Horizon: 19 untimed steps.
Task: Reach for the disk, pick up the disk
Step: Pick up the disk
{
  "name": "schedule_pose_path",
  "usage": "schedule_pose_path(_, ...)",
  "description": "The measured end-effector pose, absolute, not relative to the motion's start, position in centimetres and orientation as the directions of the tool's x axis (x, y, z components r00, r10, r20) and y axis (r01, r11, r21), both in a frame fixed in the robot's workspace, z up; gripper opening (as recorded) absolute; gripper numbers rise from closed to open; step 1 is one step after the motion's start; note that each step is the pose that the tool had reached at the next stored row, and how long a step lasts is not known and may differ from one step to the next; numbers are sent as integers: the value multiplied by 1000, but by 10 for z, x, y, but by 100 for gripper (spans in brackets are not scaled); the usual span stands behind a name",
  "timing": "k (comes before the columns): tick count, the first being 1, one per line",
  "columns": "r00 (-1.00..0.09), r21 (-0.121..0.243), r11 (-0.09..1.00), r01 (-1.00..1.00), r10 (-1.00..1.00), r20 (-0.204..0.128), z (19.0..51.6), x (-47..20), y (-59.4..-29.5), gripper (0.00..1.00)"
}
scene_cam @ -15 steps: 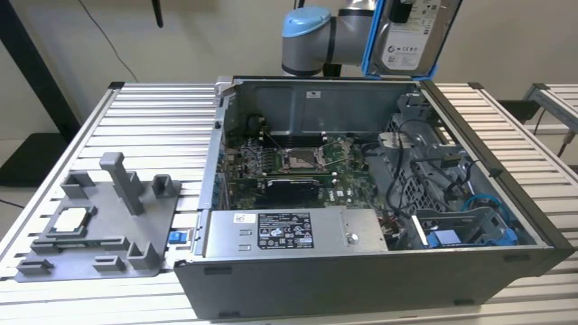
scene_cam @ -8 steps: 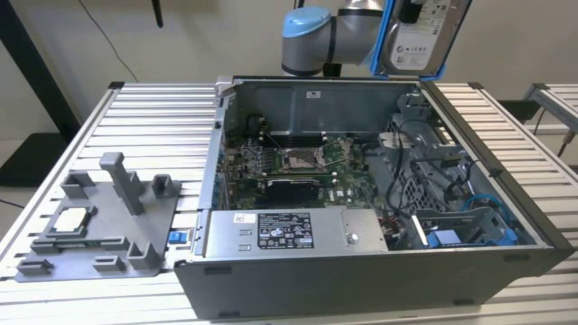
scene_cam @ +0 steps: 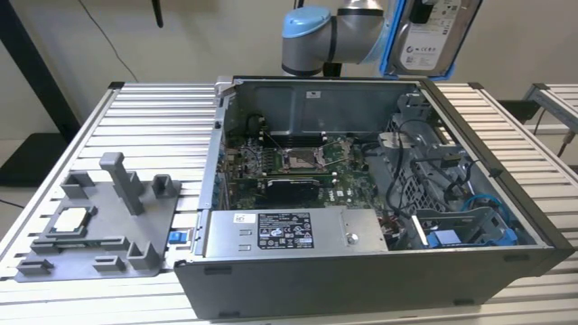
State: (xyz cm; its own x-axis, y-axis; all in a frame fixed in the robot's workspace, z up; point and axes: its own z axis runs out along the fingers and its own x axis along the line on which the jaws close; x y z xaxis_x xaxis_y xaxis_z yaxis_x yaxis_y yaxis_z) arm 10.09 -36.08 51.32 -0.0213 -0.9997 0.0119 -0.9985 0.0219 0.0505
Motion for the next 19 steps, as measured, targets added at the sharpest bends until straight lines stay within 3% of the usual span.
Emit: schedule_pose_path(19, -21, 50, 22, -998, -1000, 12, 513, 102, -366, 0)
